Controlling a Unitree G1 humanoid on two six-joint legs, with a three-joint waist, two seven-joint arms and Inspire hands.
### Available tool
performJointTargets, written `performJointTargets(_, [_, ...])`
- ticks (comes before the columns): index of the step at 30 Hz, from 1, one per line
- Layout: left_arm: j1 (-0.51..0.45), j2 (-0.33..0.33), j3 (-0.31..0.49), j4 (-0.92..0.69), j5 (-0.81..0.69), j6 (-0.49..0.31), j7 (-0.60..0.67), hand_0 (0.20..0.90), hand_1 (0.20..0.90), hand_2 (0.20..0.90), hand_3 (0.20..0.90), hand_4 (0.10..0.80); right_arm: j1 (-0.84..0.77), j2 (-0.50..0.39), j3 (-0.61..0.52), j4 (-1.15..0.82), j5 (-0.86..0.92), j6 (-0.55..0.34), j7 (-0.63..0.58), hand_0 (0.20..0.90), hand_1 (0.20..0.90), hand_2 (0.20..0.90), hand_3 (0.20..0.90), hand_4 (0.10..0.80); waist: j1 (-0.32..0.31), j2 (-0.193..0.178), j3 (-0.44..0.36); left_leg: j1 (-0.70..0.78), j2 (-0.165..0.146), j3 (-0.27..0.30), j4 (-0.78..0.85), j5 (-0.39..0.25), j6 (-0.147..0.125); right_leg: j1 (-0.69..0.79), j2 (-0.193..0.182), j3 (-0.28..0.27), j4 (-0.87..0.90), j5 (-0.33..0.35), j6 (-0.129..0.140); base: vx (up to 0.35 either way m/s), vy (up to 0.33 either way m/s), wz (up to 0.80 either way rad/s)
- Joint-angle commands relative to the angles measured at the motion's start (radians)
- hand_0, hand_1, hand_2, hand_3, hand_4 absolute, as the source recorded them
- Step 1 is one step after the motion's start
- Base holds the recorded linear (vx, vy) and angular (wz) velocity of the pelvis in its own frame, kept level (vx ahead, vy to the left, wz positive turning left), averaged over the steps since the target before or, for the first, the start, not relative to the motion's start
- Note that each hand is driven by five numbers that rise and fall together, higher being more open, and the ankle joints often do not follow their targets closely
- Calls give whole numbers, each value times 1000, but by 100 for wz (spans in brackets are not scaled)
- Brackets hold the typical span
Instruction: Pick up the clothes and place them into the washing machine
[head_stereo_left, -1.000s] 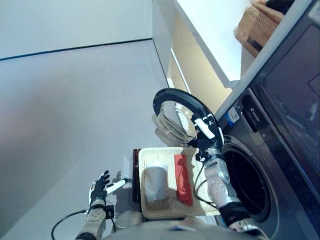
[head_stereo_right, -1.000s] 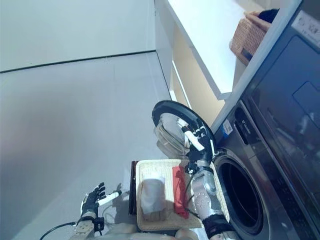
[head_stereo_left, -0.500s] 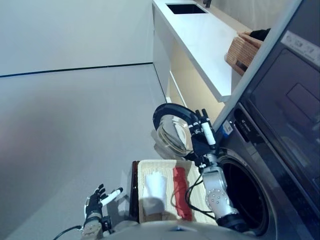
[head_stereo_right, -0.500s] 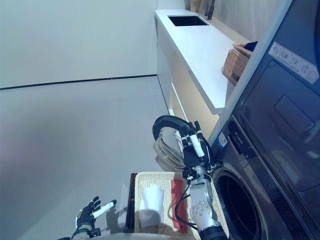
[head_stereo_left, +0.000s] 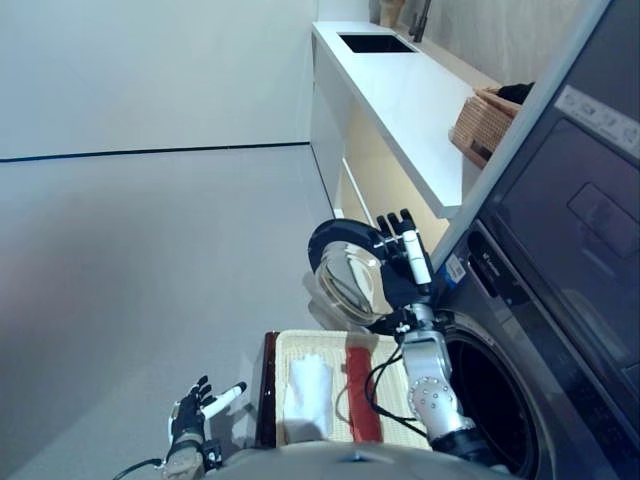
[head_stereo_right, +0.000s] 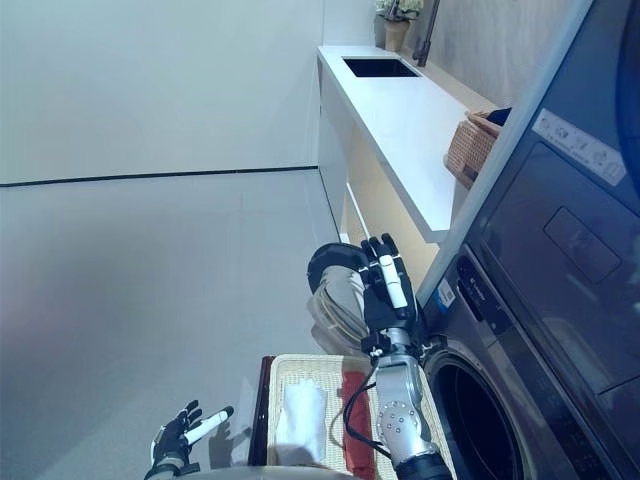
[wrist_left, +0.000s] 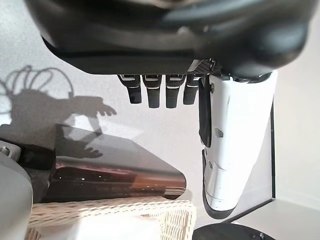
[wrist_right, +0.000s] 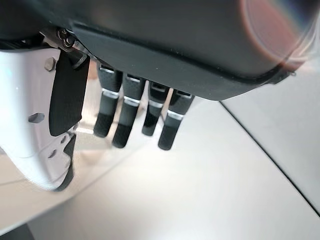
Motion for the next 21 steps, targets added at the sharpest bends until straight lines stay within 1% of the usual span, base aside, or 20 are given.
performJointTargets(1, [-76, 16, 21, 46, -58, -63, -19, 900, 900, 900, 900, 800, -43, 2, -17, -129, -76, -78, 41, 271, 271, 271, 271, 351, 19, -9, -78, -32, 20, 10, 16, -5, -56, -6, 28, -21, 82, -83, -10, 0, 0, 0])
performJointTargets(2, [-77, 16, 26, 14, -93, -71, -31, 900, 900, 900, 900, 800, -48, 0, -16, -134, -64, -72, 46, 900, 900, 900, 900, 800, 19, -9, -78, -33, 21, 9, 16, -5, -56, -7, 28, -20, 82, -83, -10, 0, 0, 0])
performJointTargets(4, [-81, 15, 34, -39, -117, -81, -42, 900, 900, 900, 900, 800, -40, 5, -18, -149, -72, -76, 47, 900, 900, 900, 900, 800, 19, -9, -80, -34, 21, 9, 15, -5, -56, -7, 28, -22, 80, -84, -10, 0, 0, 0])
performJointTargets(5, [-82, 14, 34, -71, -135, -93, -42, 900, 900, 900, 900, 800, -38, 6, -22, -165, -77, -83, 45, 200, 200, 200, 200, 300, 18, -9, -81, -34, 21, 8, 15, -5, -56, -7, 27, -22, 80, -84, -10, 0, 0, 0])
performJointTargets(6, [-84, 14, 36, -100, -141, -98, -47, 900, 900, 900, 900, 800, -39, 10, -23, -164, -55, -77, 68, 200, 200, 200, 200, 300, 18, -9, -82, -34, 21, 7, 15, -5, -56, -7, 27, -23, 81, -84, -10, 0, 0, 0])
performJointTargets(10, [-88, 17, 29, -144, -140, -109, -40, 900, 900, 900, 900, 800, -42, 11, -24, -155, -70, -92, 58, 200, 200, 200, 200, 300, 16, -6, -83, -33, 21, 6, 15, -5, -56, -6, 27, -25, 82, -86, -11, 0, 0, 0])
performJointTargets(15, [-88, 13, 21, -118, -143, -106, -40, 900, 900, 900, 900, 800, -52, 10, -21, -152, -78, -90, 43, 200, 200, 200, 200, 300, 11, -3, -83, -31, 21, 10, 15, -8, -55, -6, 25, -21, 83, -86, -11, 0, 0, 0])
performJointTargets(21, [-75, 15, 37, -71, -141, -95, -41, 900, 900, 900, 900, 800, -56, 14, -19, -159, -65, -89, 50, 200, 200, 200, 200, 300, 13, -3, -83, -29, 22, 11, 15, -9, -54, -8, 26, -20, 84, -86, -11, 0, 0, 0])
